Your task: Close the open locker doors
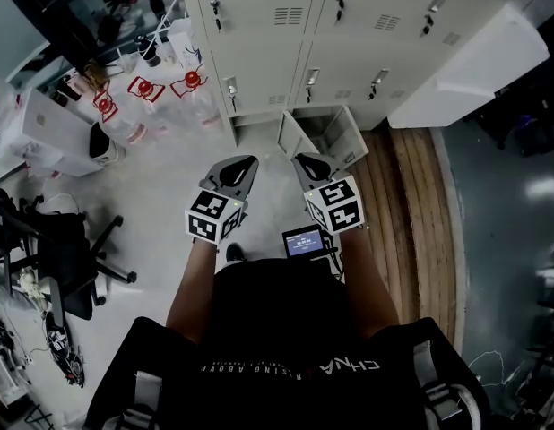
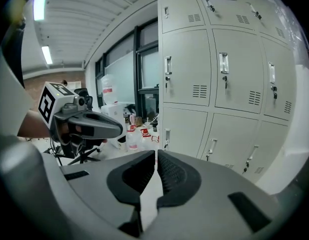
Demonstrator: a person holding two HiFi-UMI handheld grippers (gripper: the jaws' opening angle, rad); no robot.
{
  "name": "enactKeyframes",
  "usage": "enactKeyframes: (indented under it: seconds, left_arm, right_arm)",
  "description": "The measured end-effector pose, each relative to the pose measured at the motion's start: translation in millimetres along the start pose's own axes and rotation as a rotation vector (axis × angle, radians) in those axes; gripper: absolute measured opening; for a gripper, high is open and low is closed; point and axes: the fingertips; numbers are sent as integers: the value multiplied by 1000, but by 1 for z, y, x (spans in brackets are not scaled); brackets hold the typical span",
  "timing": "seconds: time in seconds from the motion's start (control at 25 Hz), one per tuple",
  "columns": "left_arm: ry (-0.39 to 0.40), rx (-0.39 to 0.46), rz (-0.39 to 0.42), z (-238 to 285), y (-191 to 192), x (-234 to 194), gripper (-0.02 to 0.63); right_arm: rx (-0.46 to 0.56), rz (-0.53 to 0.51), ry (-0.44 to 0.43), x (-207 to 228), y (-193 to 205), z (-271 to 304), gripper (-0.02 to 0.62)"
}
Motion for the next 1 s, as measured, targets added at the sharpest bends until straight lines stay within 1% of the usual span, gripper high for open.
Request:
enactKeyframes:
  seconds: [0.2, 0.4, 0.6, 0.8, 0.92, 1.0]
  left_arm:
    - [13, -6, 1, 8, -1, 6, 24]
    - [23, -34, -6, 21, 1, 13, 23]
    - [-4, -50, -6, 55, 11, 18, 23]
    - [-27, -49, -28, 97, 41, 22, 23]
    - [-25, -52, -26, 126, 70, 10, 23]
    - [-3, -69, -21, 142, 94, 3, 23]
  right_arm:
    - [-3, 17, 9, 8, 4, -5, 40]
    - [-22, 36, 0, 18, 16, -12, 40]
    - [-53, 41, -28, 49, 46, -9, 40]
    - [-83, 24, -48, 73, 89, 13, 40]
    - [-90, 25, -33, 95, 115, 40, 40]
    - [-101, 40, -8, 108, 138, 56, 40]
Point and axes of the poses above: the fingertips, and each gripper's own axes: z forward along the fingers, x to its right, y out of its underside, and after that the axes turned 6 degrees about x, right-handed
